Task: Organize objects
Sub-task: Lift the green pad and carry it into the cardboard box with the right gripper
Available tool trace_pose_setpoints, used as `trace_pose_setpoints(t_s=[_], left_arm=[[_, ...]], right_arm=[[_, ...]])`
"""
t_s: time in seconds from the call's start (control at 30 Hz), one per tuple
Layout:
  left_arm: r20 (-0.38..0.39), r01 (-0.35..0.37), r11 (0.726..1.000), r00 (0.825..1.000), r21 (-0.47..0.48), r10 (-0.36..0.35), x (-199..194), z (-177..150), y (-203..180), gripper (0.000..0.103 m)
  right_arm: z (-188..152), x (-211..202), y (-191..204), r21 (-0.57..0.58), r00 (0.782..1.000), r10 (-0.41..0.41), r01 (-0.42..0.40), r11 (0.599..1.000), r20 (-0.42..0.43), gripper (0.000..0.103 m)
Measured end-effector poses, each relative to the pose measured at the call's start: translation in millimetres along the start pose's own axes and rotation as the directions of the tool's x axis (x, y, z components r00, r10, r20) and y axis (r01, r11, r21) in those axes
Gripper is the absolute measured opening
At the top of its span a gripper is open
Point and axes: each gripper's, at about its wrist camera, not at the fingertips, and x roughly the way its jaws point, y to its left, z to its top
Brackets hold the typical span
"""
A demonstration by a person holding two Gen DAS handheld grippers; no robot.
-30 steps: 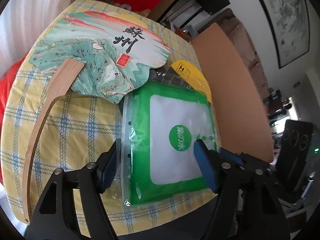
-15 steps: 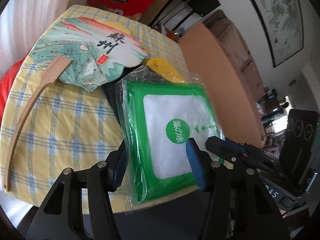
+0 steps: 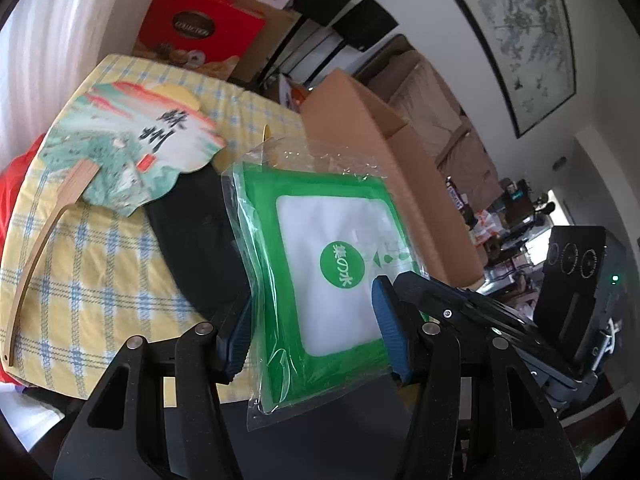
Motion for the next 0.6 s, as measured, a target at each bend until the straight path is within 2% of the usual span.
trace_pose_setpoints(t_s=[0.6], left_arm=[[0.064,0.022,0.995,0.998,0.098,-0.029,-16.9,25.3,-74.4,0.052]], right_arm=[[25.8,-63.4,-15.8,0.019,0.991,-0.004,0.001,1.0,0.137,0.014]])
